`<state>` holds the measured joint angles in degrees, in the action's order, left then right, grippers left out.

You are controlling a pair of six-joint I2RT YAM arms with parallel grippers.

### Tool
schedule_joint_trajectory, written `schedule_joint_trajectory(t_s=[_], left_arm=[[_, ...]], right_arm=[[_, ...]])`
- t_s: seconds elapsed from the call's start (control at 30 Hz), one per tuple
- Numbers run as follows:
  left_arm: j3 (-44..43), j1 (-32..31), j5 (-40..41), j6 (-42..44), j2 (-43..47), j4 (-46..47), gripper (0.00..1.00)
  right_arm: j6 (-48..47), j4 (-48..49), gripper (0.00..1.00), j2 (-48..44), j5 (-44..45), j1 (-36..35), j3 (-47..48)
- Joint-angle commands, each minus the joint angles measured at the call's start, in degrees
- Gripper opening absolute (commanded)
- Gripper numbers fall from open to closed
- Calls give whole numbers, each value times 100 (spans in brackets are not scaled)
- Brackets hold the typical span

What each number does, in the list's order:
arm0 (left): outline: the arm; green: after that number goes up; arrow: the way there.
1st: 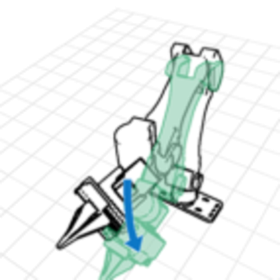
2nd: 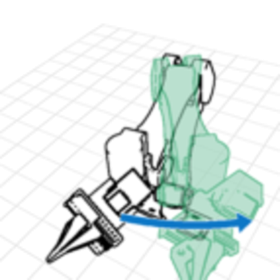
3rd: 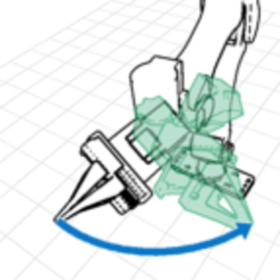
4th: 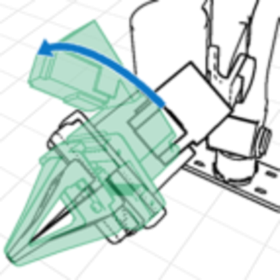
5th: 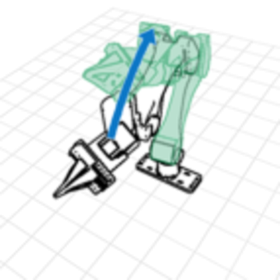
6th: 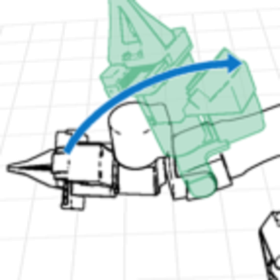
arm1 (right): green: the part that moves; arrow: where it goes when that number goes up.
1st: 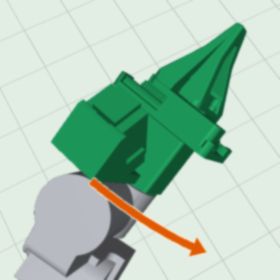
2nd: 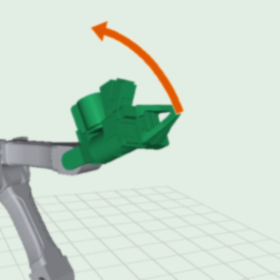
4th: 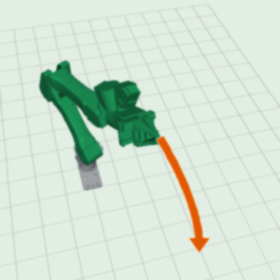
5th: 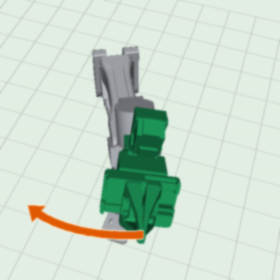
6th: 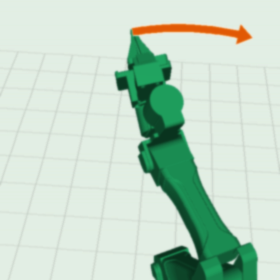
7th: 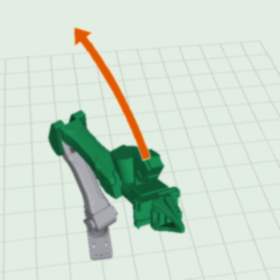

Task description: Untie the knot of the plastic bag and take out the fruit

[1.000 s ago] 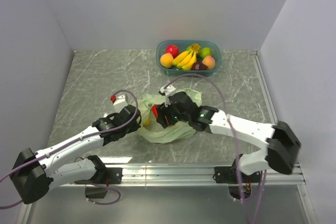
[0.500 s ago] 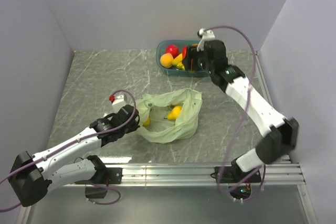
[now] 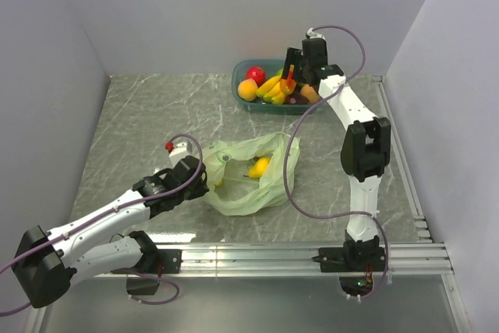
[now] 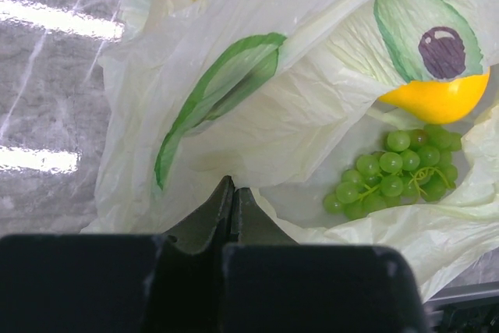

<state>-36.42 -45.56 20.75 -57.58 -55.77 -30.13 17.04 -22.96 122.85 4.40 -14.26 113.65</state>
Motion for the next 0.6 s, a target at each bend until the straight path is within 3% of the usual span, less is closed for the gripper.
schedule_joint_trajectory(t_s=[0.0, 0.17, 0.3, 0.4, 0.57], left_arm=[[-31, 12, -106, 195, 57, 279, 2], [-23, 12, -168, 318, -57, 359, 1], [-5, 12, -107, 318, -40, 332, 1], [4, 12, -54, 283, -39, 288, 1], [30, 12, -80, 300, -48, 350, 1]], right_arm=[[-34, 168, 91, -873, -142, -138, -209], [-262, 197, 92, -1868, -158, -340, -1360], [-359, 72, 82, -3045, -625, -885, -2406], [-613, 143, 73, -3756, -668, -1858, -3268], [-360, -322, 73, -3988, -258, -3196, -4147]])
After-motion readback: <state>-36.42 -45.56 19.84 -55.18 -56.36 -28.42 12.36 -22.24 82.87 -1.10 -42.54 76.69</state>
